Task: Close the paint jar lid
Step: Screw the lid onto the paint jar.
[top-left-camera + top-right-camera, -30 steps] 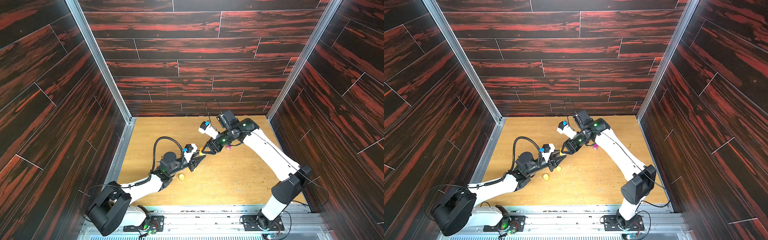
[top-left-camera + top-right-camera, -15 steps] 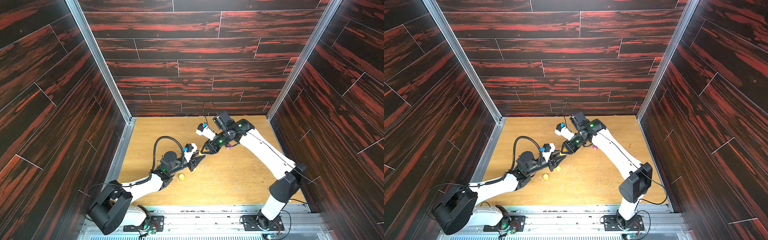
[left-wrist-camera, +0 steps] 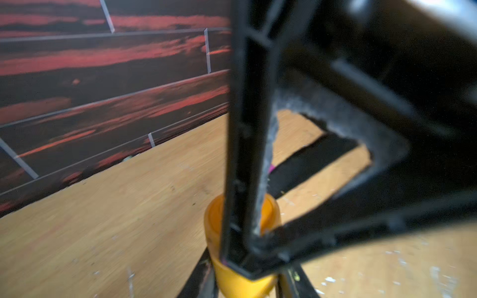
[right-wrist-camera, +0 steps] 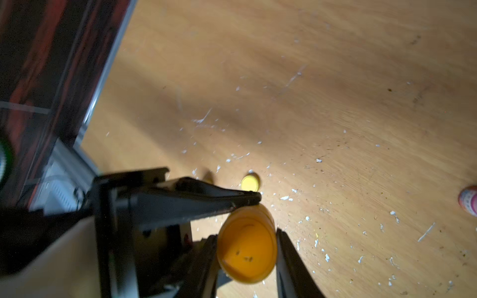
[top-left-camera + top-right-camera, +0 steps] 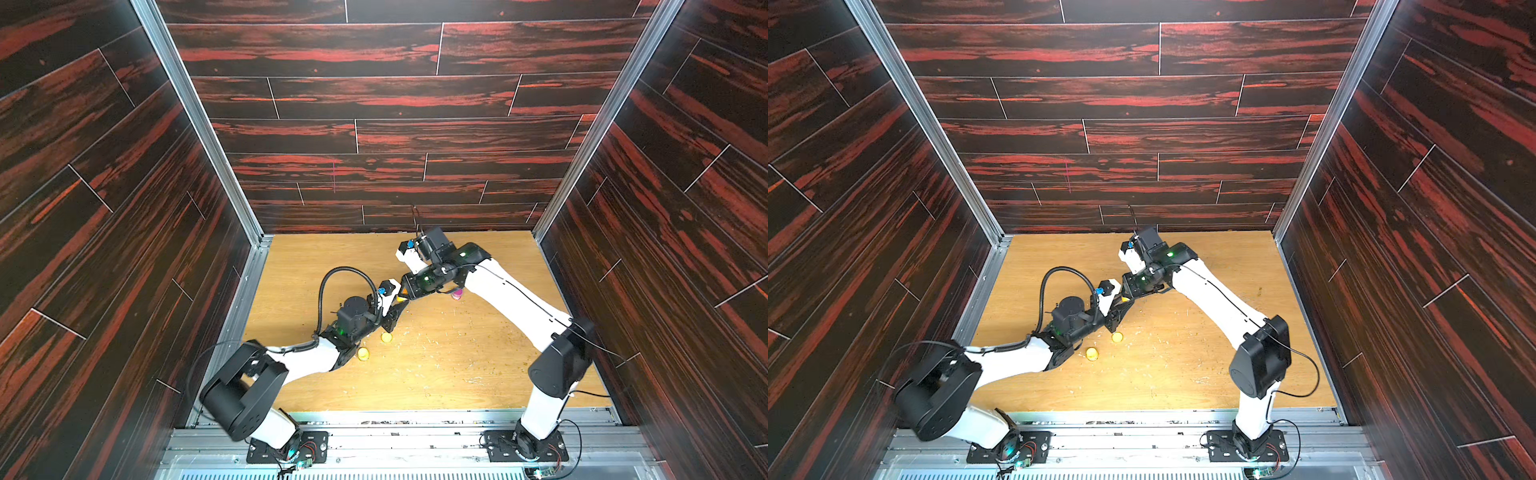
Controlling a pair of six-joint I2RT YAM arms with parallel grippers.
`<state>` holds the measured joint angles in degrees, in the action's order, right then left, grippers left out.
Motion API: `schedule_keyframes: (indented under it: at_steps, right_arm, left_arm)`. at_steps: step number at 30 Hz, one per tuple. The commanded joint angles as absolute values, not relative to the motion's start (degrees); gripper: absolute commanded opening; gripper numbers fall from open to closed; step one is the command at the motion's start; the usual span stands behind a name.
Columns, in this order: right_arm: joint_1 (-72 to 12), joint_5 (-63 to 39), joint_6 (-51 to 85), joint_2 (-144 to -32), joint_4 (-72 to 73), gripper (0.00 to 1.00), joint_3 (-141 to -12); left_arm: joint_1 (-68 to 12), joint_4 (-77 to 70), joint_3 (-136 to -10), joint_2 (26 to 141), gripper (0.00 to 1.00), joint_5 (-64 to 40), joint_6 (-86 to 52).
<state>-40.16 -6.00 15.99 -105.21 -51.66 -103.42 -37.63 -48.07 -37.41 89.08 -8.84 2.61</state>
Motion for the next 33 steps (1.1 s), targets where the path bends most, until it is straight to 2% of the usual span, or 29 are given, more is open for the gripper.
schedule_keyframes:
  at_steps: [1, 2, 6, 12, 20, 33]
  right_arm:
    - [-44.2, -7.1, 26.1, -104.4, -46.4, 0.37, -102.0]
    - [-43.9, -6.0, 25.4, -102.6, -46.8, 0.38, -101.6]
    - [-41.3, -9.2, 15.9, -95.0, -49.1, 0.58, -99.2]
    - [-37.7, -16.8, -2.1, -89.7, -54.7, 0.67, -98.6]
    - [-37.3, -19.5, -11.2, -93.3, -59.4, 0.68, -104.7]
    - [-37.4, -25.1, -13.6, -97.6, -59.4, 0.64, -105.8]
  left_arm:
    - [-40.2, -60.9, -41.0, 89.0, 0.21, -6.9, 4.2]
    - [-40.1, -61.8, -39.8, 88.4, 0.21, -6.1, 3.4]
    - [-36.6, -60.0, -34.9, 83.4, 0.21, -12.3, -1.4]
    - [-33.1, -55.5, -31.5, 77.2, 0.21, -24.3, -5.4]
    - [-32.9, -51.6, -33.1, 76.1, 0.21, -29.7, -6.5]
    - [-32.9, -49.7, -34.5, 76.3, 0.21, -31.2, -6.6]
